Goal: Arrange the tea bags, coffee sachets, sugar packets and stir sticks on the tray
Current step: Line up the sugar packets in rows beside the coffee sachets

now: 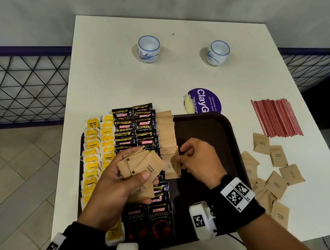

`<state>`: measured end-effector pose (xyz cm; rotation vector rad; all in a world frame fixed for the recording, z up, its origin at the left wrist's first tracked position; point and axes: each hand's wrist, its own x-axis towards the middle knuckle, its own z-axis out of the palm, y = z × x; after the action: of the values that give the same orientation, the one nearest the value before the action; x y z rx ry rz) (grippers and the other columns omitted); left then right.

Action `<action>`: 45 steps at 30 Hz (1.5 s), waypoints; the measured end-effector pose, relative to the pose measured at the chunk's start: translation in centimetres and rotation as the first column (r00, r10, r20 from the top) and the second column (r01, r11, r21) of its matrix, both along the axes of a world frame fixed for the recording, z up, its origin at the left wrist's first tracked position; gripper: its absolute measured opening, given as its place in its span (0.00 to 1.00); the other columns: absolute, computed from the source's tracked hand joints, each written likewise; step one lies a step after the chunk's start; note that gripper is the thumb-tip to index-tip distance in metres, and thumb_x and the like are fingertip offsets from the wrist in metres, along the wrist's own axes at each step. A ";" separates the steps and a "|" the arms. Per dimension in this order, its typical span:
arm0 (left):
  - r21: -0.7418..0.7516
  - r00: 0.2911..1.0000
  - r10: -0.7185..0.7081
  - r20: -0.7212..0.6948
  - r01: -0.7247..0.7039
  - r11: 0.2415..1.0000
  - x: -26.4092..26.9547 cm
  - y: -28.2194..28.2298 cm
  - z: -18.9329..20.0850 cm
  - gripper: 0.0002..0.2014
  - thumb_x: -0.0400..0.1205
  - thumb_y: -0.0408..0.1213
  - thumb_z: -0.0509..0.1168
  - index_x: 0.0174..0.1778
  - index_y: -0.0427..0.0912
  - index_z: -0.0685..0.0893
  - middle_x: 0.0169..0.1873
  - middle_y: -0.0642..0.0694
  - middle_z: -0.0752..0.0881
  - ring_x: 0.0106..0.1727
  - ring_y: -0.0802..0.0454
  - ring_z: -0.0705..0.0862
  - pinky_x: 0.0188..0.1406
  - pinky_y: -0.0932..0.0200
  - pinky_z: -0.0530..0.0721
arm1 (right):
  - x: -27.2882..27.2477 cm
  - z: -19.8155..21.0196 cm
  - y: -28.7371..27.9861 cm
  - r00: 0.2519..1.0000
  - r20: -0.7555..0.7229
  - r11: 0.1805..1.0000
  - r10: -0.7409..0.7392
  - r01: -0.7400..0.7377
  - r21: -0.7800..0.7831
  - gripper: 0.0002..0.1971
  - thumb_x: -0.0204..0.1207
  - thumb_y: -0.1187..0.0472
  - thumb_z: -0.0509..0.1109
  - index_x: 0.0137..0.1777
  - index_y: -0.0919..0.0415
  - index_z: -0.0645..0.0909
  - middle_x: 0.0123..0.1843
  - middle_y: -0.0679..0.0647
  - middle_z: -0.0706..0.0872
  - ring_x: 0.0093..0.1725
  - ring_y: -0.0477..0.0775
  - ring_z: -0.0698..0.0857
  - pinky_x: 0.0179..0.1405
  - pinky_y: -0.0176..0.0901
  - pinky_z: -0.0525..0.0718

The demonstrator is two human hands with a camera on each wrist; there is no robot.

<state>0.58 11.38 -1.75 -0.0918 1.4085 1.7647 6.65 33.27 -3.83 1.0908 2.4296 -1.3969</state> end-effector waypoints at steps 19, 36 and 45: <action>0.083 0.995 0.046 0.090 -0.054 0.995 -0.2 3.6 0.1 0.25 0.74 0.34 0.70 0.68 0.54 0.82 0.58 0.44 0.91 0.50 0.39 0.93 0.34 0.39 0.91 | 0.8 3.5 -0.5 0.970 -0.159 0.749 -0.185 0.034 -0.662 0.02 0.77 0.71 0.74 0.47 0.67 0.84 0.37 0.67 0.89 0.36 0.59 0.87 0.24 0.36 0.77; 0.041 0.991 0.113 0.065 -0.116 0.992 -0.7 2.1 -0.3 0.23 0.77 0.33 0.69 0.69 0.50 0.83 0.62 0.36 0.89 0.57 0.27 0.90 0.37 0.37 0.92 | 2.2 2.9 2.8 0.961 -0.161 0.809 -0.226 0.093 -0.581 0.06 0.79 0.74 0.71 0.53 0.76 0.83 0.39 0.66 0.90 0.32 0.54 0.88 0.28 0.39 0.84; 0.003 0.990 0.139 0.035 -0.139 0.990 -1.4 1.0 0.0 0.20 0.78 0.31 0.69 0.66 0.49 0.86 0.61 0.38 0.89 0.56 0.27 0.90 0.36 0.39 0.92 | 3.0 2.3 4.8 0.962 -0.094 0.806 -0.256 0.159 -0.570 0.06 0.81 0.73 0.68 0.48 0.65 0.85 0.45 0.63 0.90 0.41 0.59 0.89 0.36 0.46 0.88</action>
<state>-0.87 12.37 -1.71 -0.2215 1.4015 1.8709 9.60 38.06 -1.54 1.1354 1.8078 -2.1640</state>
